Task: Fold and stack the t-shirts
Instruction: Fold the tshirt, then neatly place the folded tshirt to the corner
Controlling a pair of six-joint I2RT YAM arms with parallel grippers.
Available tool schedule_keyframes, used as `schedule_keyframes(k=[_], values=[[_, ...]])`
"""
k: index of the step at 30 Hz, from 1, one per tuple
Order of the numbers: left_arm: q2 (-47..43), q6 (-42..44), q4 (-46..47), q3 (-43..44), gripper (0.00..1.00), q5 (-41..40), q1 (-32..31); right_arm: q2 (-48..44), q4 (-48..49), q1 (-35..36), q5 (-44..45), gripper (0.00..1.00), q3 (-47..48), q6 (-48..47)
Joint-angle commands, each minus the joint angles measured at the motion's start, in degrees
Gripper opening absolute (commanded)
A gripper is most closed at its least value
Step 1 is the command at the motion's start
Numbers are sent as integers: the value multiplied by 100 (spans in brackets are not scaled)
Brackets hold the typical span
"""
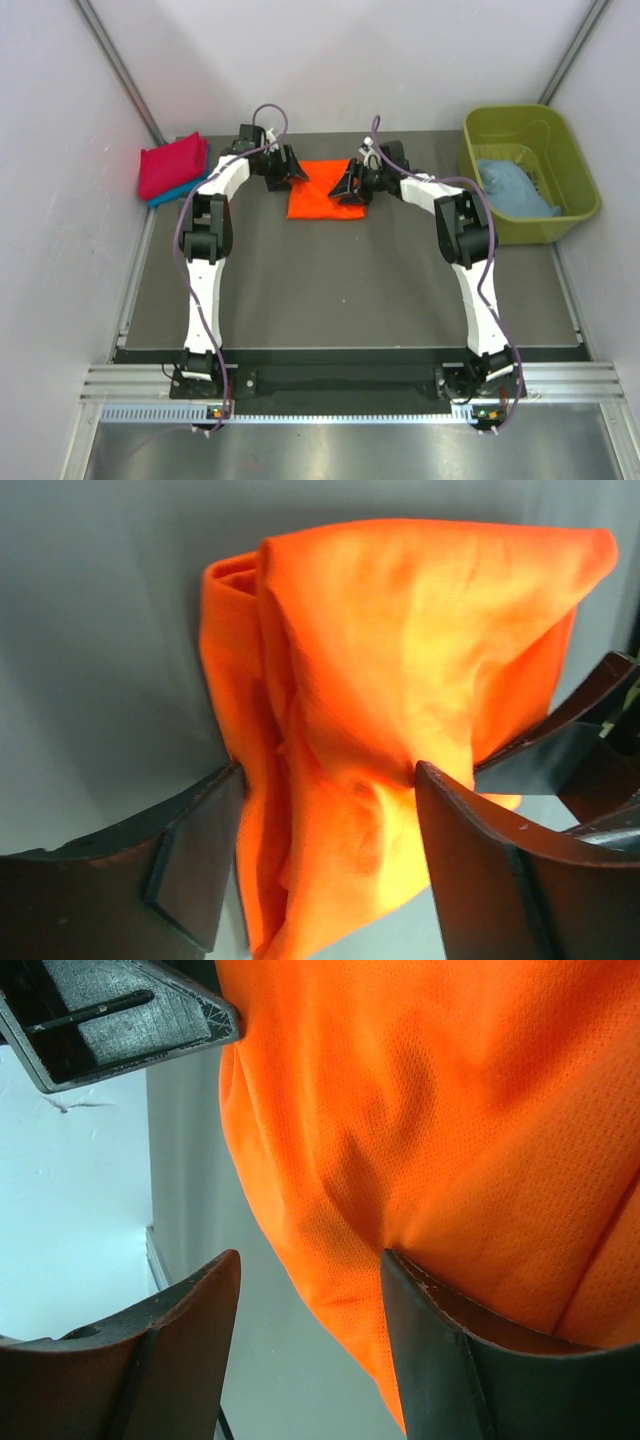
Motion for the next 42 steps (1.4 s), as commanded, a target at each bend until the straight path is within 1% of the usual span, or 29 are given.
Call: schedule_keyframes(k=[1,2,3,5,6,7,9,10,12,13,14,16,19,22,24,26,30,35,36,39,41,42], values=[[67,-188,282,42,72,372,19,34,39,95,34,59,110,-172],[119,-205,291,60,70,390,11,25,30,104,43,59,101,-163],[207,-206,334,87,62,425,11,-1,21,95,34,59,93,-189],[278,-232,352,87,55,513,11,-1,-5,95,61,58,92,-216],[304,-223,352,78,46,513,11,-10,-31,95,69,58,84,-242],[313,-223,370,69,42,522,2,-10,-23,104,78,58,84,-242],[322,-223,379,69,36,513,11,-10,-23,113,96,58,84,-251],[322,-223,396,78,28,496,11,-10,-14,122,96,59,101,-251],[322,-188,414,87,17,513,19,-19,-23,139,105,58,110,-268],[322,-179,431,113,5,539,19,-19,-23,157,113,58,127,-277],[279,-127,431,139,0,583,28,-36,-40,165,105,58,136,-277],[173,-57,370,201,0,522,37,-150,-58,139,105,57,171,-391],[-195,321,107,411,0,302,72,-536,-189,52,201,57,346,-768],[-608,812,-148,588,0,74,133,-967,-435,-89,438,63,698,-1304],[-846,954,-306,632,0,30,177,-1169,-637,-159,535,67,978,-1603],[-1022,1138,-403,623,0,-5,291,-1319,-734,-274,675,69,1085,-1727],[-1259,1569,-676,667,0,-216,476,-1530,-884,-441,913,71,1042,-1982],[-1637,2123,-904,763,0,-717,670,-1592,-1024,-590,1054,71,805,-2070],[-1690,2176,-931,781,0,-796,844,-1592,-1042,-599,1045,71,761,-2088],[-1883,2387,-1027,886,0,-1051,994,-1557,-1078,-643,1071,72,708,-2123],[-2024,2484,-1115,948,0,-1235,1179,-1540,-1095,-669,1089,72,699,-2114],[-2077,2667,-1133,974,0,-1297,1301,-1548,-1095,-661,1089,72,681,-2132]])
